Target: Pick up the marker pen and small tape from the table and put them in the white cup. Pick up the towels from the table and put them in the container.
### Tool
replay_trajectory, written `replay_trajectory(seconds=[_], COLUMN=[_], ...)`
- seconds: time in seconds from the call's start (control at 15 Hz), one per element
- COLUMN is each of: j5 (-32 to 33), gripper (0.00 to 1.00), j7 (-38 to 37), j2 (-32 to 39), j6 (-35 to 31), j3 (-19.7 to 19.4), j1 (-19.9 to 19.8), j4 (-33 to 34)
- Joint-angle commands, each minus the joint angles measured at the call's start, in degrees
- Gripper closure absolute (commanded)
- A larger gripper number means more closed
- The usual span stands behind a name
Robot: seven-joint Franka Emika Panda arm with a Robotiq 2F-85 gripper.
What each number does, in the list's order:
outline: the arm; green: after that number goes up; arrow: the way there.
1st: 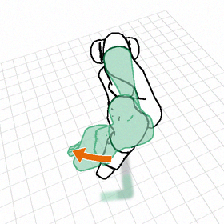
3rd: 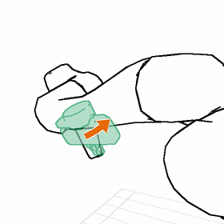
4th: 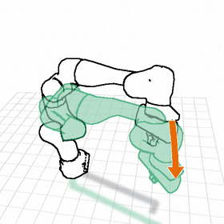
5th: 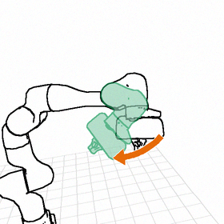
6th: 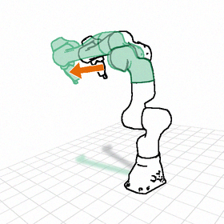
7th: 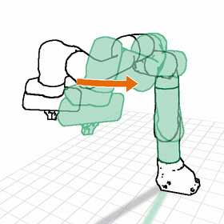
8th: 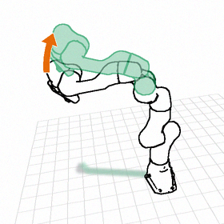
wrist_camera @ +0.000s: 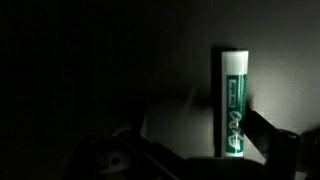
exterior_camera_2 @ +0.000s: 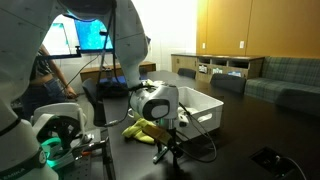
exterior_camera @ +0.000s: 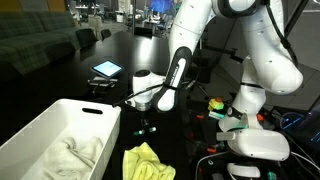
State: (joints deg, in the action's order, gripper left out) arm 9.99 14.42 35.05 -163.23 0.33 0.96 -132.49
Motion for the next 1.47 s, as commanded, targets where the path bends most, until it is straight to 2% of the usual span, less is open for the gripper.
replay_trajectory(seconds=[0.0, 0.07, 0.2, 0.27, 0.33, 0.73, 0.87, 1.0, 1.4], j5=[2.2, 2.3, 2.5, 2.6, 2.8, 4.4, 5.1, 5.5, 7.6], gripper=[0.00, 0.00, 0.13, 0.29, 0.38, 0.84, 0.90, 0.85, 0.85], j7=[-1.9, -2.0, -2.1, -2.3, -2.5, -4.0, -4.5, -5.0, -7.1], j2=[0.4, 0.4, 0.4, 0.3, 0.2, -0.4, -0.7, -1.1, -4.0], j6=[-1.0, -0.7, -0.7, -0.5, -0.4, 0.4, 0.8, 1.5, 6.2], j3=[-1.8, -2.0, -2.2, -2.4, -2.6, -4.5, -5.2, -5.6, -7.3], j1=[1.8, 2.0, 2.3, 2.6, 2.9, 4.7, 5.3, 5.9, 8.0], j4=[0.4, 0.5, 0.6, 0.6, 0.7, 1.0, 0.9, 0.8, 0.0])
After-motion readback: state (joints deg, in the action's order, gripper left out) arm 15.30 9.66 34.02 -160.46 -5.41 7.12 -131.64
